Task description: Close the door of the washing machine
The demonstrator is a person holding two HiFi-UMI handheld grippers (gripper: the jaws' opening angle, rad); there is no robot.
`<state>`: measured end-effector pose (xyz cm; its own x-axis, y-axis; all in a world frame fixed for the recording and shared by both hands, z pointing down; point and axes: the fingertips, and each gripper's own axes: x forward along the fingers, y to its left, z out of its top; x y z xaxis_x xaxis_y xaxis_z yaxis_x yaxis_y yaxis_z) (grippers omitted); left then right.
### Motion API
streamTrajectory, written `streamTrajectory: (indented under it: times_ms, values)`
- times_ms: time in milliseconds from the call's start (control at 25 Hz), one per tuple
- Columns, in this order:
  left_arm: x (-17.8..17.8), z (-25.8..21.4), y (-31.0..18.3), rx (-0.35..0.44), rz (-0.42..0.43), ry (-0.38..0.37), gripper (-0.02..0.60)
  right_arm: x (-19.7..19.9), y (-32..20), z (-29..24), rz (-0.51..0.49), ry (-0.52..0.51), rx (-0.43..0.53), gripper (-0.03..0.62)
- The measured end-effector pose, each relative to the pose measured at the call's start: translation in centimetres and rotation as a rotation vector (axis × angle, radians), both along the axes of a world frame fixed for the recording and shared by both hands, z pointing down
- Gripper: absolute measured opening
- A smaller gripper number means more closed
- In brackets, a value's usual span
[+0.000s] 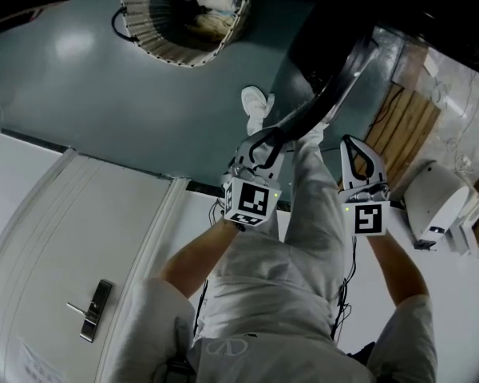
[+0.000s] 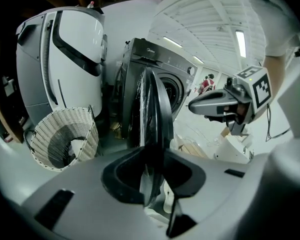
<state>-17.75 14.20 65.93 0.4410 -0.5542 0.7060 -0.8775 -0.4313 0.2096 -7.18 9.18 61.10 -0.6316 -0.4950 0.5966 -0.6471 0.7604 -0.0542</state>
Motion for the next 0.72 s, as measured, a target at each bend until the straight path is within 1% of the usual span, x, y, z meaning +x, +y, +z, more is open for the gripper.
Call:
streamTrajectory:
  times_ms: [160, 200, 280, 440, 600, 720]
  values:
    - [2.8, 0.1, 0.5, -0.054, -0.019, 0.014, 0.101, 1.7, 0.3, 0.1, 0.025, -0.015, 0.025, 0.009]
    - [3.6, 0.2, 0.7, -0.069, -0.022, 0.020, 0.103, 2.4, 0.4, 0.2, 0.023, -0.008, 0.027, 0.009]
    - [5.1, 0.2, 0.8, -0.099, -0.033, 0.034, 0.107, 3.9, 1.0, 0.6, -0.003, 0.039, 0.018, 0.009]
    - [7.9, 0.3, 0.9, -0.151, -0.072, 0.052, 0.114, 6.8, 1.7, 1.4, -0.016, 0.097, 0.008, 0.009]
    - [10.0, 0.4, 0.9, -0.199, -0.110, 0.046, 0.115, 9.6, 2.0, 1.9, 0.045, 0.092, 0.002, 0.009]
    - [11.5, 0.4, 0.9, -0.227, -0.130, 0.038, 0.117, 11.5, 2.5, 2.3, 0.036, 0.114, 0.022, 0.009]
